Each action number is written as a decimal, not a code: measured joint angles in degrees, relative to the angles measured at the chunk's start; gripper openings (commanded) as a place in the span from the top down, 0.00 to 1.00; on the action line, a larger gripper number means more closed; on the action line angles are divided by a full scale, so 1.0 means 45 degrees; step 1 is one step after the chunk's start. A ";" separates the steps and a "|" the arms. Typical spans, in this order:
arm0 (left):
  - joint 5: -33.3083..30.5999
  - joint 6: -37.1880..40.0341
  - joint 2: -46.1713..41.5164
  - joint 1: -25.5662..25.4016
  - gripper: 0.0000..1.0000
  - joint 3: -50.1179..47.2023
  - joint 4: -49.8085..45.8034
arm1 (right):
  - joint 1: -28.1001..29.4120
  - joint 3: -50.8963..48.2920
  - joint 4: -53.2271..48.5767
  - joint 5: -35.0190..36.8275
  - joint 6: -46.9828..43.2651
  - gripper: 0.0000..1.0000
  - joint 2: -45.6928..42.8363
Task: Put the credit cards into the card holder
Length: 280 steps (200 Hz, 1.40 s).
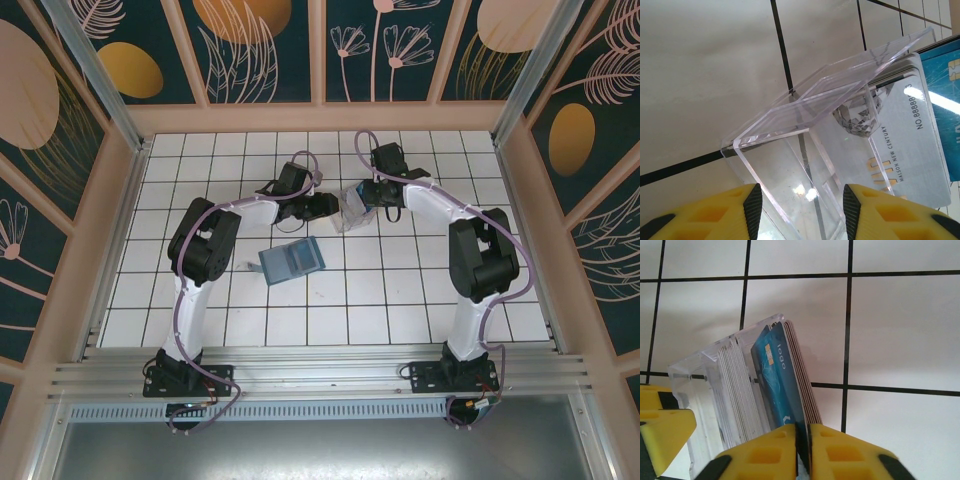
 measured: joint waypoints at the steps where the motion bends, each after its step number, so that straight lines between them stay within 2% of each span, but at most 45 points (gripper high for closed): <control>1: 0.0000 0.0000 0.0000 0.0000 0.51 0.0000 0.0000 | 0.0000 0.0000 0.0000 -0.0010 0.0005 0.92 -0.0005; 113: 0.0010 0.0000 0.0000 -0.0010 0.53 0.0000 0.0010 | 0.0024 0.0068 -0.0330 -0.0243 -0.0029 0.93 -0.0525; 174: -0.0010 0.0005 -0.0053 -0.0015 0.51 0.0000 -0.0034 | -0.0029 0.0044 -0.0359 -0.0845 0.0117 0.93 -0.1273; 201: -0.0112 0.0029 -0.0325 -0.0010 0.48 -0.0160 -0.0432 | -0.0053 -0.0656 0.0034 -0.1477 0.0403 0.93 -0.2200; 245: -0.0539 0.0350 -0.1914 -0.0010 0.46 -0.0369 -0.1608 | 0.0350 -0.3487 0.2055 -0.3045 0.1632 0.93 -0.4716; 280: -0.1418 0.0452 -0.4964 0.0078 0.46 -0.2244 -0.1564 | 0.1948 -0.5625 0.3944 -0.3555 0.2861 0.92 -0.5391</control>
